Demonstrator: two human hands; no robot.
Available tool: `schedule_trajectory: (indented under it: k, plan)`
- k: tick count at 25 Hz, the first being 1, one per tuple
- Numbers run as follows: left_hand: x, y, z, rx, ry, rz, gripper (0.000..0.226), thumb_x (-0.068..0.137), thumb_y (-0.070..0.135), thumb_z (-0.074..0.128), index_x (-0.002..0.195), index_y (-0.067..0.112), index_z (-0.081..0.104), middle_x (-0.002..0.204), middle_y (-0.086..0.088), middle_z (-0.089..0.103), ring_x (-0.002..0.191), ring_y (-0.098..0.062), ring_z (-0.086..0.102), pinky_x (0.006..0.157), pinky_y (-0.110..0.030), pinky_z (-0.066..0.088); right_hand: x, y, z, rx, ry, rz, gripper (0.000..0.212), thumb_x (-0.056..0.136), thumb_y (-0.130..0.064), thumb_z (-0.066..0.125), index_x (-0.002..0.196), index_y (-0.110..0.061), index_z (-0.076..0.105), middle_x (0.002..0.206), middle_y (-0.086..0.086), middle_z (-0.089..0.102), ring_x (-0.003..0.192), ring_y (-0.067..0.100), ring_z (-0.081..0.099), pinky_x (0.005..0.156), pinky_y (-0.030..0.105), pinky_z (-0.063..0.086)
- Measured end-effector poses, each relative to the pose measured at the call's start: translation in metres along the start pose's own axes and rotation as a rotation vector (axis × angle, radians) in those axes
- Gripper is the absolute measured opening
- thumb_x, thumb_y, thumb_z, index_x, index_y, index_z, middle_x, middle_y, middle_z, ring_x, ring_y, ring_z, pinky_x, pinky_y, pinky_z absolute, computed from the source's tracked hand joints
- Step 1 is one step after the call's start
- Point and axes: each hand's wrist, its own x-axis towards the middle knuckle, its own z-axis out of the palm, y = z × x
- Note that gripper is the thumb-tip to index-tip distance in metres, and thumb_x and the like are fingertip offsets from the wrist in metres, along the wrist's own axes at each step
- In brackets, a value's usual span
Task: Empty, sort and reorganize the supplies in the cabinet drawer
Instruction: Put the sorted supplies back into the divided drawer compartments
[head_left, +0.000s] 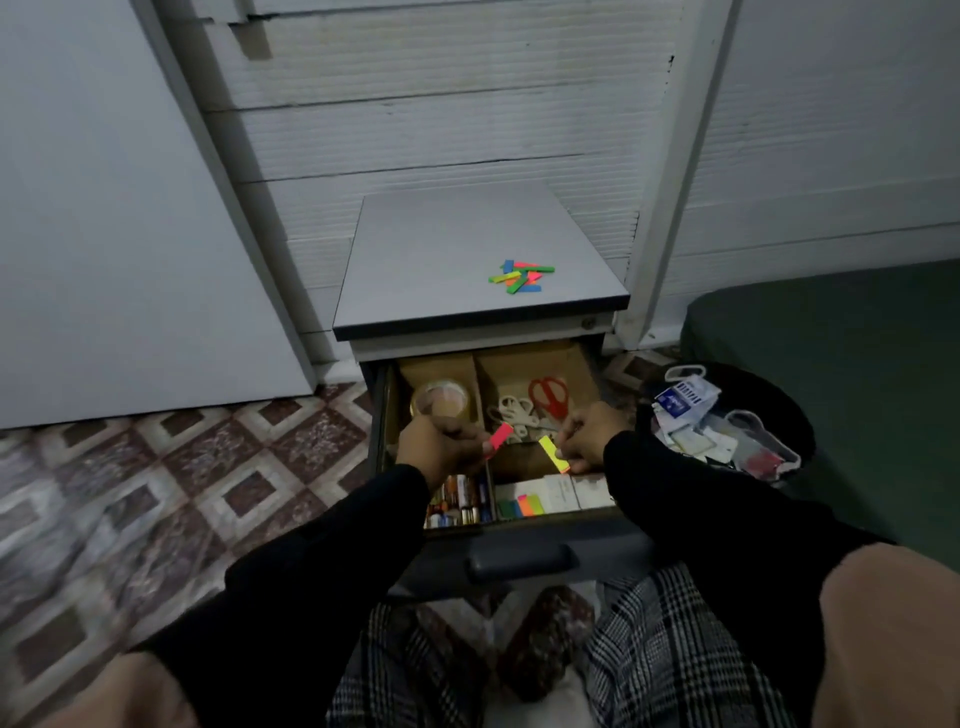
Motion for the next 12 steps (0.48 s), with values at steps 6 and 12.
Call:
schedule_trajectory:
  k: [6,12]
  plan:
    - [-0.008,-0.041,0.002,-0.081,-0.007,-0.099,0.014,0.079,-0.007,0.066,0.072,0.005,0.066,0.051,0.003,0.066,0.052,-0.01,0.06,0.051,-0.018,0.053,0.017,0.04,0.028,-0.138,-0.068,0.03,0.027,0.082,-0.006,0.064,0.065,-0.021,0.051,0.071,0.002,0.058,0.056,0.011,0.056,0.055,0.023,0.051]
    - [-0.008,-0.056,0.001,-0.142,0.001,-0.123,0.014,0.079,-0.007,0.065,0.073,0.004,0.068,0.064,-0.007,0.067,0.055,-0.015,0.06,0.055,-0.02,0.055,0.03,0.045,0.048,-0.242,-0.051,0.006,0.034,0.085,-0.009,0.061,0.061,-0.023,0.041,0.095,0.016,0.062,0.069,0.018,0.057,0.075,0.032,0.053]
